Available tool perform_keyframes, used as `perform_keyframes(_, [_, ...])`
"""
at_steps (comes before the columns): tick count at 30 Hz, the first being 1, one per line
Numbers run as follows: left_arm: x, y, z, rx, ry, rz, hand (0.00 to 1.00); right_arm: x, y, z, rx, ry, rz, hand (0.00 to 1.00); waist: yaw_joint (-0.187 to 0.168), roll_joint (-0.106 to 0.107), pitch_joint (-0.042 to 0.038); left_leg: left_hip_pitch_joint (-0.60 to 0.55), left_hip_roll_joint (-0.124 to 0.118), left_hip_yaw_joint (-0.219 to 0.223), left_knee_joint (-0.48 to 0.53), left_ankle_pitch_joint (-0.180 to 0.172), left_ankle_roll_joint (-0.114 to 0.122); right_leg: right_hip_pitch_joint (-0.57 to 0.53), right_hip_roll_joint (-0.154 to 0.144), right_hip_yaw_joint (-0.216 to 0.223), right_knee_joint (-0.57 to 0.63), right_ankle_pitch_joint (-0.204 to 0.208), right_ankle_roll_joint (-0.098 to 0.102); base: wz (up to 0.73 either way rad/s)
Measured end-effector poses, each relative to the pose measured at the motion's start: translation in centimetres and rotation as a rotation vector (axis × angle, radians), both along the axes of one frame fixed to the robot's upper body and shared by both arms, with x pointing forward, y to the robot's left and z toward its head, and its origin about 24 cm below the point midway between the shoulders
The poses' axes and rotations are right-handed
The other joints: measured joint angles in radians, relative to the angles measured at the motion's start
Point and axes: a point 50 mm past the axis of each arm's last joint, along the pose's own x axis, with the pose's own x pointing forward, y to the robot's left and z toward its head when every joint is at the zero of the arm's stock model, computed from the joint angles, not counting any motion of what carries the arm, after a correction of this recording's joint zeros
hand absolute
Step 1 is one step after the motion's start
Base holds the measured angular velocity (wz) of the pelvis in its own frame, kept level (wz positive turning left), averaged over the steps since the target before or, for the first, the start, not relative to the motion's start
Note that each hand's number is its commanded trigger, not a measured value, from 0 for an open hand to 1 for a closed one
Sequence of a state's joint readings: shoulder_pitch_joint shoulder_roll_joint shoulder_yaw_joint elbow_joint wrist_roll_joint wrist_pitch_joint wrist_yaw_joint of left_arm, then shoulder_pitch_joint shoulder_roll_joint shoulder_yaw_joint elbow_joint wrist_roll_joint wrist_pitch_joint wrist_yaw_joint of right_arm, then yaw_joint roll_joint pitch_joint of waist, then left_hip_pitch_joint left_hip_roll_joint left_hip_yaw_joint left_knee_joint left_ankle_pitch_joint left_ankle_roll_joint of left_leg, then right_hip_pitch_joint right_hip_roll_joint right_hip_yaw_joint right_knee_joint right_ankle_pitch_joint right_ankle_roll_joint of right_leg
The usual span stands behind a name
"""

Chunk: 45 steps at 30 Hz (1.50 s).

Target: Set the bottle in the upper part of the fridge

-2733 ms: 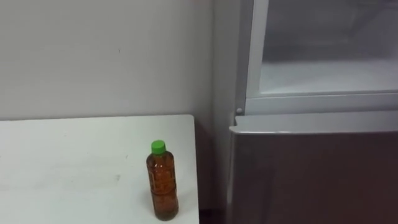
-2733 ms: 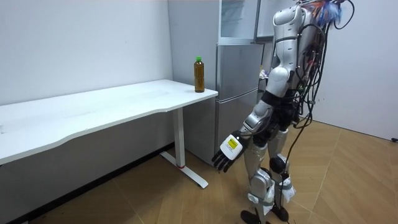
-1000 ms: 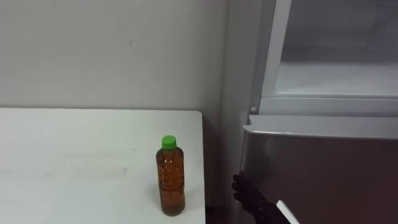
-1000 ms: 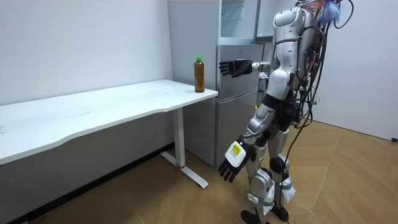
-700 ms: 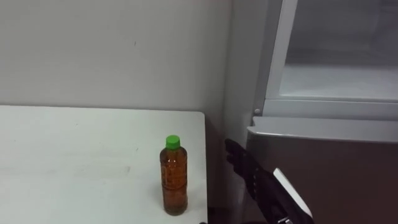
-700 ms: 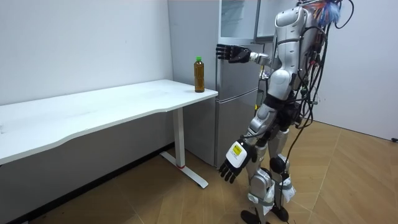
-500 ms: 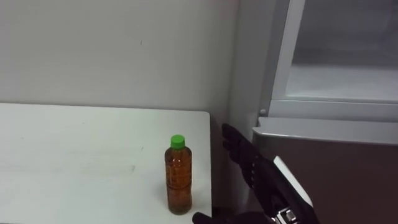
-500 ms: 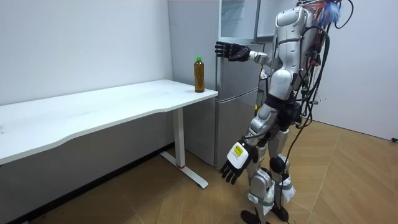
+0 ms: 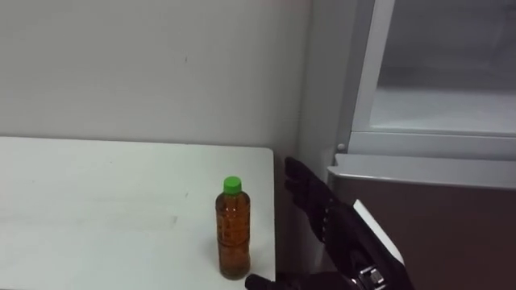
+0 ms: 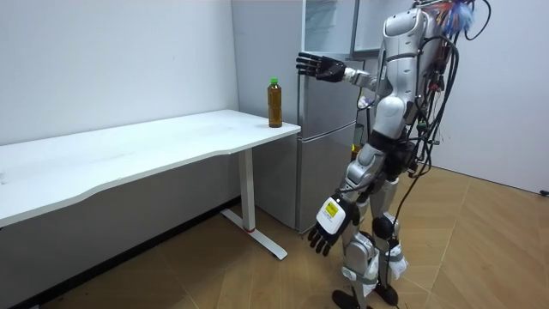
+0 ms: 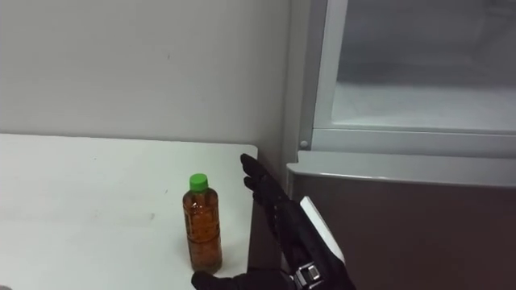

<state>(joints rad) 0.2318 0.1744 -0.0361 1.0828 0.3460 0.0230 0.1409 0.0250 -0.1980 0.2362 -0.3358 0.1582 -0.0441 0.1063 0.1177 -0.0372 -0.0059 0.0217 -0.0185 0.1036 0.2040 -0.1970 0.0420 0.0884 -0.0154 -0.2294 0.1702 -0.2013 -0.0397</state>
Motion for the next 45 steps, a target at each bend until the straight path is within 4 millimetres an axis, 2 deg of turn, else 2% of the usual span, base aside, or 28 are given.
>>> perform_keyframes(2, [0.0, -0.1, 0.0, -0.001, 0.001, -0.005, 0.0, 0.1, 0.3, 0.1, 0.003, -0.002, 0.011, 0.0, 0.001, -0.005, 0.0007, 0.001, 0.0, 0.0, -0.001, 0.0, 0.0, 0.0, 0.0, 0.0, -0.001, 0.0, 0.0, 0.0])
perform_keyframes(6, [0.3, -0.1, 0.0, -0.002, -0.002, -0.025, 0.0, 0.4, 1.1, 0.3, 0.004, -0.012, 0.027, 0.0, 0.004, -0.024, 0.0108, -0.005, 0.0, -0.005, 0.0, 0.0, 0.0, 0.0, 0.0, -0.008, -0.002, 0.0, 0.0, 0.03])
perform_keyframes(9, [0.6, -0.2, 0.0, -0.004, -0.01, -0.031, 0.0, 0.9, 1.4, 0.6, 0.013, -0.022, 0.032, 0.0, 0.01, -0.032, 0.0133, -0.013, -0.005, -0.02, 0.001, 0.0, 0.0, 0.0, -0.003, -0.023, -0.004, 0.0, 0.0, 0.15])
perform_keyframes(12, [0.7, -0.1, 0.0, -0.003, -0.013, -0.028, 0.0, 1.5, 1.3, 0.5, 0.034, -0.009, 0.009, 0.0, 0.027, -0.035, 0.0131, -0.013, -0.007, -0.026, 0.003, 0.0, 0.001, 0.002, -0.005, -0.03, -0.004, 0.0, 0.001, 0.08])
perform_keyframes(18, [0.5, -0.1, 0.0, 0.0, -0.007, -0.026, 0.0, 2.4, 0.9, 0.0, 0.073, 0.028, -0.072, 0.0, 0.035, -0.039, 0.0138, -0.044, -0.011, -0.052, 0.02, 0.0, 0.002, -0.012, -0.008, -0.055, -0.002, -0.001, 0.002, 0.13])
perform_keyframes(22, [0.4, -0.1, 0.0, 0.002, -0.007, -0.024, 0.0, 2.7, 0.5, -0.7, 0.086, 0.055, -0.129, 0.0, 0.06, -0.042, 0.0137, -0.064, -0.011, -0.054, 0.032, -0.001, 0.002, -0.024, -0.01, -0.073, -0.001, -0.001, 0.002, 0.08])
perform_keyframes(24, [0.4, -0.1, 0.0, 0.002, -0.008, -0.024, 0.0, 2.9, 0.2, -1.5, 0.082, 0.085, -0.174, 0.0, 0.083, -0.043, 0.0134, -0.065, -0.011, -0.053, 0.033, -0.001, 0.002, -0.027, -0.011, -0.076, -0.001, -0.001, 0.002, 0.07])
perform_keyframes(28, [0.3, -0.1, 0.0, 0.007, -0.001, -0.023, 0.0, 3.7, 0.1, -2.3, 0.07, 0.12, -0.224, 0.0, 0.099, -0.046, 0.0117, -0.081, -0.01, -0.054, 0.038, -0.001, 0.002, -0.036, -0.011, -0.082, 0.001, -0.001, 0.002, 0.04])
perform_keyframes(31, [0.2, 0.0, 0.0, 0.015, 0.009, -0.019, 0.0, 4.0, -0.2, -2.8, 0.066, 0.138, -0.261, 0.0, 0.106, -0.045, 0.0125, -0.087, -0.009, -0.055, 0.039, -0.001, 0.003, -0.037, -0.012, -0.094, 0.002, 0.0, 0.003, 0.11])
perform_keyframes(37, [1.4, -0.1, 0.2, 0.027, -0.036, -0.028, 0.0, 5.1, 0.0, -3.3, 0.048, 0.159, -0.308, 0.0, 0.114, -0.025, 0.0227, -0.118, -0.006, -0.051, 0.055, -0.001, 0.005, -0.062, -0.016, -0.104, 0.019, 0.001, 0.004, 0.05])
perform_keyframes(42, [1.0, -0.2, 0.1, 0.037, 0.003, -0.027, 0.0, 6.4, 0.3, -3.6, 0.015, 0.172, -0.337, 0.0, 0.115, -0.007, 0.017, -0.124, -0.009, -0.05, 0.054, 0.003, 0.01, -0.071, -0.021, -0.121, 0.019, 0.004, 0.008, 0.01])
perform_keyframes(45, [1.0, -0.3, 0.0, 0.037, 0.013, -0.027, 0.0, 6.7, 0.3, -3.4, 0.019, 0.167, -0.361, 0.0, 0.117, 0.004, 0.0208, -0.124, -0.011, -0.05, 0.052, 0.005, 0.013, -0.071, -0.024, -0.13, 0.019, 0.005, 0.01, 0.01])
